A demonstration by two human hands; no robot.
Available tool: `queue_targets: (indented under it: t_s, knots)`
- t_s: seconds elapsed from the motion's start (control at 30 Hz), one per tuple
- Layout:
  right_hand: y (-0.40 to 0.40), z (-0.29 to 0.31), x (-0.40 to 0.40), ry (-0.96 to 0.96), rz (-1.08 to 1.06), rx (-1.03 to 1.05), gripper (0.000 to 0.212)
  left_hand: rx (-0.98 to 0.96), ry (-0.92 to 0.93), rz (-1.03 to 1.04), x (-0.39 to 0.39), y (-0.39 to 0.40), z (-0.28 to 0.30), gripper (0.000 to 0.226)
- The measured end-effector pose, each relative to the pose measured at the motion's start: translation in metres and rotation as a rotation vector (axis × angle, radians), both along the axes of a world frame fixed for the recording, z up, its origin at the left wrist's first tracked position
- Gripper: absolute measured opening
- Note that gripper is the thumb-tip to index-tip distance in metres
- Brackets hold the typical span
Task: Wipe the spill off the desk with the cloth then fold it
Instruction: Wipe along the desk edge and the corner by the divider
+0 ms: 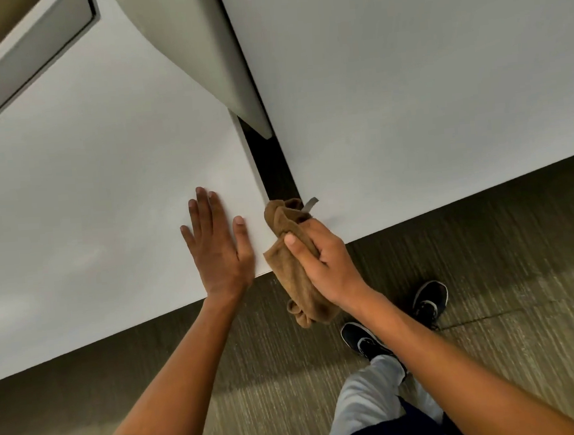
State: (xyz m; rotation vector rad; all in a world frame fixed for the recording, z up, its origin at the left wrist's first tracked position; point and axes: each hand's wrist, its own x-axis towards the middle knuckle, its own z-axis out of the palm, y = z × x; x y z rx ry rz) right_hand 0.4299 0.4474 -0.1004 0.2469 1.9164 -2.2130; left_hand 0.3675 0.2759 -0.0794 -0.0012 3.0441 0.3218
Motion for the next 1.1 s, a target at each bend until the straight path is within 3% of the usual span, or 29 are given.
queue_targets:
  t_s: [0.23, 0.57, 0.8, 1.1]
  knots:
    - [-0.004, -0.004, -0.021, 0.030, 0.028, 0.064, 0.038, 0.016, 0.007, 0.004, 0.000, 0.001, 0.000, 0.066]
    - [-0.001, 0.011, -0.168, 0.124, 0.092, 0.306, 0.041, 0.030, 0.013, 0.016, 0.000, 0.000, 0.000, 0.066]
    - [0.000, 0.011, -0.153, 0.112, 0.032, 0.318, 0.034, 0.024, 0.011, 0.006, 0.001, 0.001, 0.000, 0.067]
    - [0.000, 0.007, -0.051, 0.107, 0.013, 0.216, 0.029, -0.010, -0.002, 0.001, 0.000, 0.002, 0.002, 0.068]
